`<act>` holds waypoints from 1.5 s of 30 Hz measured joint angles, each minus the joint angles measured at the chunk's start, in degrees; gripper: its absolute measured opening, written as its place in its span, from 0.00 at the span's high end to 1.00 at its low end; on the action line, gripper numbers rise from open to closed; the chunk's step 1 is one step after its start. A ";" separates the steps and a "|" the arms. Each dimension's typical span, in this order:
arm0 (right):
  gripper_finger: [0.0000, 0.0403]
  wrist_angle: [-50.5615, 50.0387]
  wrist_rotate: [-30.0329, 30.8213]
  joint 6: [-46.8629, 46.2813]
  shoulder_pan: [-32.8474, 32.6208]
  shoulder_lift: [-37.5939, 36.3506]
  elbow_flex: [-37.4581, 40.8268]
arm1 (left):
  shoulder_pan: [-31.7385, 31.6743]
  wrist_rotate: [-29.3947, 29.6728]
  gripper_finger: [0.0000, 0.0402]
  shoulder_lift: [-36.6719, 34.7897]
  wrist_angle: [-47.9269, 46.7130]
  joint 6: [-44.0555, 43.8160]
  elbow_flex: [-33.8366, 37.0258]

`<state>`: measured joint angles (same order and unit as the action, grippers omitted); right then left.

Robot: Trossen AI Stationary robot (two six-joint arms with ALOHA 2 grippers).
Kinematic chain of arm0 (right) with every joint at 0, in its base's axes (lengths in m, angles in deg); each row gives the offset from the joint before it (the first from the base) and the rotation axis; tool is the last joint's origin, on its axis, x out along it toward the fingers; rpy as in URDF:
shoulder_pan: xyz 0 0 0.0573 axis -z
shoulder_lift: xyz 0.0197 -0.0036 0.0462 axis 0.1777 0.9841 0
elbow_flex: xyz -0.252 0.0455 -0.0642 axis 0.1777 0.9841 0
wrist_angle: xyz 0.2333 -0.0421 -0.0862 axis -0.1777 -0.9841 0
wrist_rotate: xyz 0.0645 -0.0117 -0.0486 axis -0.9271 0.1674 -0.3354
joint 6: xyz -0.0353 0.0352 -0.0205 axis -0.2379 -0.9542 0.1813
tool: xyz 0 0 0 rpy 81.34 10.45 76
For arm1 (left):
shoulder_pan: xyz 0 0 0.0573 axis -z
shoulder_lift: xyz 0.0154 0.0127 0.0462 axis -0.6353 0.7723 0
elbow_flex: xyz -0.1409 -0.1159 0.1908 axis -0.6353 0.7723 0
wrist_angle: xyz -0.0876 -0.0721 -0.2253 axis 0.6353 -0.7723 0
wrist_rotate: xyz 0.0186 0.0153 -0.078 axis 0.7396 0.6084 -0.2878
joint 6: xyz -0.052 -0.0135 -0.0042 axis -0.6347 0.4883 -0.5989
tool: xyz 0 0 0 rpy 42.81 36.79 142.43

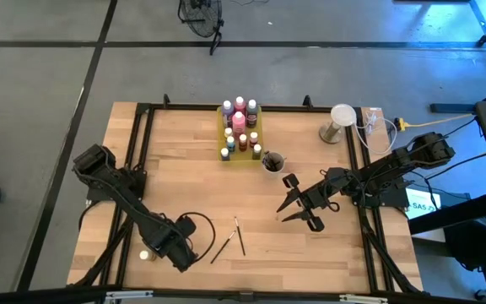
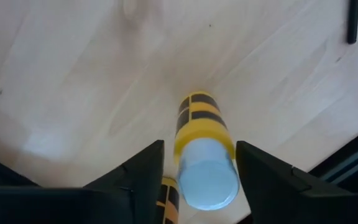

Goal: Pick & Place Paint Supplies
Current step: Put the small yellow paint bottle into the yellow bin

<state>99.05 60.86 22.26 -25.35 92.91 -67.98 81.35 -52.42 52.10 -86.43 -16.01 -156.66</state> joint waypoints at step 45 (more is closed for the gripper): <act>0.64 -0.04 0.00 0.00 0.02 0.00 0.00 | 0.07 -1.92 0.72 -0.04 -0.05 -0.03 -0.02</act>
<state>99.00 60.86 22.26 -25.33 92.91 -67.98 81.42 -54.34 52.06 -86.49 -16.04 -156.69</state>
